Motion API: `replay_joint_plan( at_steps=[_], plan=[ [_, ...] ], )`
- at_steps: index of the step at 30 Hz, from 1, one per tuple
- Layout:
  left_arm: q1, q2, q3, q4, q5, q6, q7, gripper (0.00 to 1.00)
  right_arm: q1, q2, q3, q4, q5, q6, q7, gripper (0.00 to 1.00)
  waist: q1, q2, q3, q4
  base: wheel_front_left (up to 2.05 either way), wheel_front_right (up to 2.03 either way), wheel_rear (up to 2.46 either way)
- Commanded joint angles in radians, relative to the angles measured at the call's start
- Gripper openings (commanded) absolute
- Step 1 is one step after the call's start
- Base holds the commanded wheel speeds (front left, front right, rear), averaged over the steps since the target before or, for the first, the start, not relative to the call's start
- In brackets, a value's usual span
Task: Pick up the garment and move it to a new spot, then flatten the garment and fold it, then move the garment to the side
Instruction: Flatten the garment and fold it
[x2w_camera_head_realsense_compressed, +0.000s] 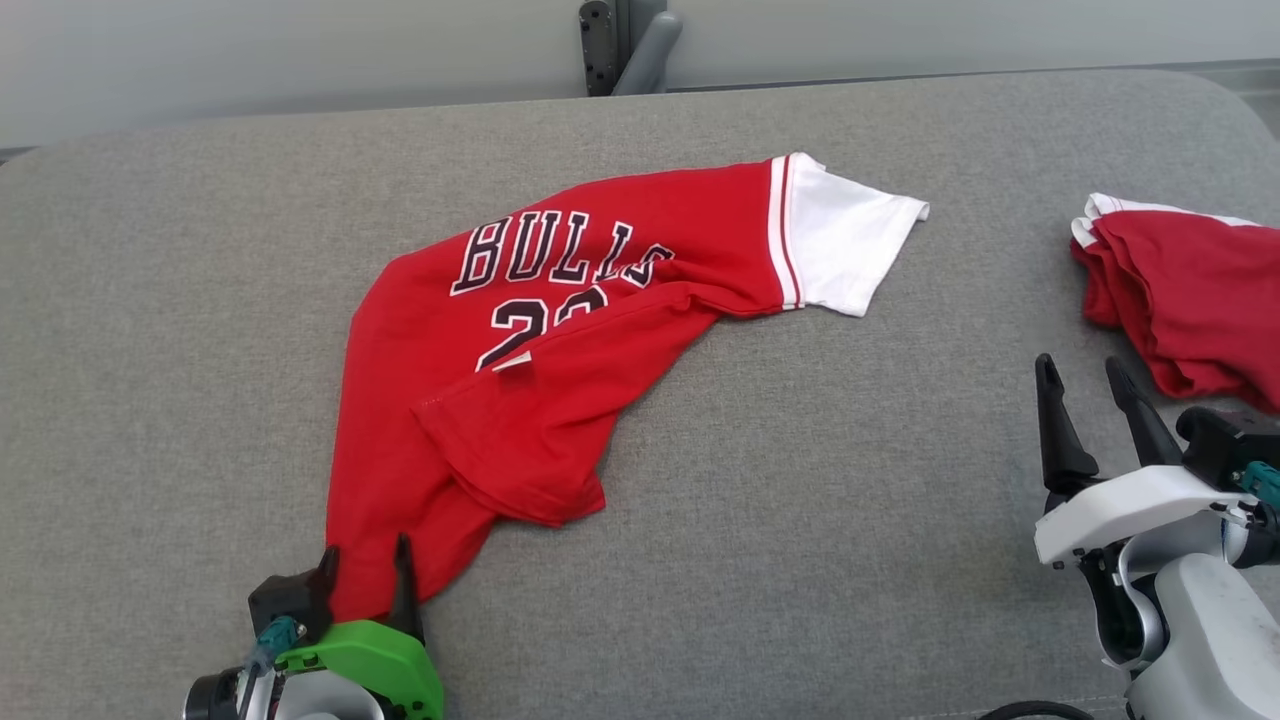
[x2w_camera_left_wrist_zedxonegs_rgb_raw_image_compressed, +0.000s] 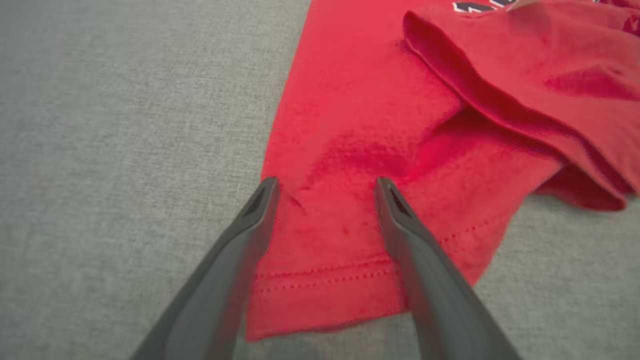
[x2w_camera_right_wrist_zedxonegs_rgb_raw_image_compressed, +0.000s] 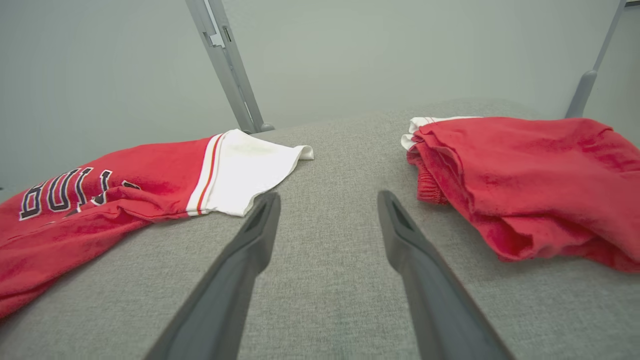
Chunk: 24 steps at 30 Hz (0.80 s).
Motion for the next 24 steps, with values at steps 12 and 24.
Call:
replay_joint_plan(
  at_steps=[12,24],
  plan=[
    [-0.06,0.005,0.028,0.149,-0.003,-0.022,0.005,0.0,0.018,0.029,0.005,-0.018,-0.016,-0.001,-0.002,1.0,0.0,0.0,0.023,-0.007,0.0,0.0,0.0],
    [-0.264,0.159,0.121,-0.023,0.083,-0.061,0.0,0.0,-0.023,0.057,0.009,-0.03,-0.011,-0.001,-0.002,1.0,0.0,0.0,0.065,-0.031,0.0,0.0,0.0]
  ],
)
